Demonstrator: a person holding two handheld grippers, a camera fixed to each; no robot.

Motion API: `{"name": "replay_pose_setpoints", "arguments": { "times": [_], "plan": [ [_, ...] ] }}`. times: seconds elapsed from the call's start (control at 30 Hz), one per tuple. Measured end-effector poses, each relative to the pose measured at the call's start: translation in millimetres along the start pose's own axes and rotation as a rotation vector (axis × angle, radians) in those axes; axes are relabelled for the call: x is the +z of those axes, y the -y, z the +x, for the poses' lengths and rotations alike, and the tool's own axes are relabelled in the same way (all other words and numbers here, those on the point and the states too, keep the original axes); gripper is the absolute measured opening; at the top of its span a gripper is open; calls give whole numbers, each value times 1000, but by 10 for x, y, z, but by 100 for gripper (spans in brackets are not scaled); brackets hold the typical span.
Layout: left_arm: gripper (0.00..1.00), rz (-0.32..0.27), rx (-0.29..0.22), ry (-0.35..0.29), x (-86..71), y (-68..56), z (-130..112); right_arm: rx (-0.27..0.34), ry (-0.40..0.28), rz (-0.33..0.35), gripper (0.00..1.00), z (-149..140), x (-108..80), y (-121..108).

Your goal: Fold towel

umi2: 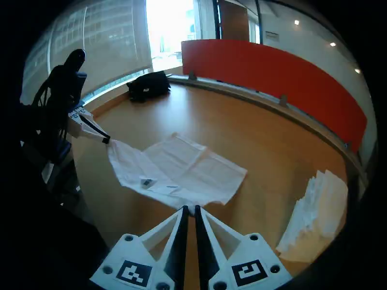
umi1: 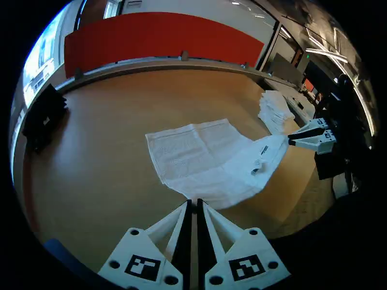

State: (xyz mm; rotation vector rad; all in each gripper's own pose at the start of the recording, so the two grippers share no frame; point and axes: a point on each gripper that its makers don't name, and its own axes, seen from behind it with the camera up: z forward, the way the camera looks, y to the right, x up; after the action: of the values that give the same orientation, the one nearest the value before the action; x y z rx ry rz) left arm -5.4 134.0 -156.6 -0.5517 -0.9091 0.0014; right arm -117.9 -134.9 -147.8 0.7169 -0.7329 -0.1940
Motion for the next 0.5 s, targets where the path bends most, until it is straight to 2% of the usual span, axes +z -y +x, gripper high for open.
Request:
{"name": "replay_pose_setpoints", "arguments": {
  "times": [0.5],
  "plan": [
    [7,-5,-11,-8,151,60,150,-3,-6,-5,10,62,155,-99]
  ]
}}
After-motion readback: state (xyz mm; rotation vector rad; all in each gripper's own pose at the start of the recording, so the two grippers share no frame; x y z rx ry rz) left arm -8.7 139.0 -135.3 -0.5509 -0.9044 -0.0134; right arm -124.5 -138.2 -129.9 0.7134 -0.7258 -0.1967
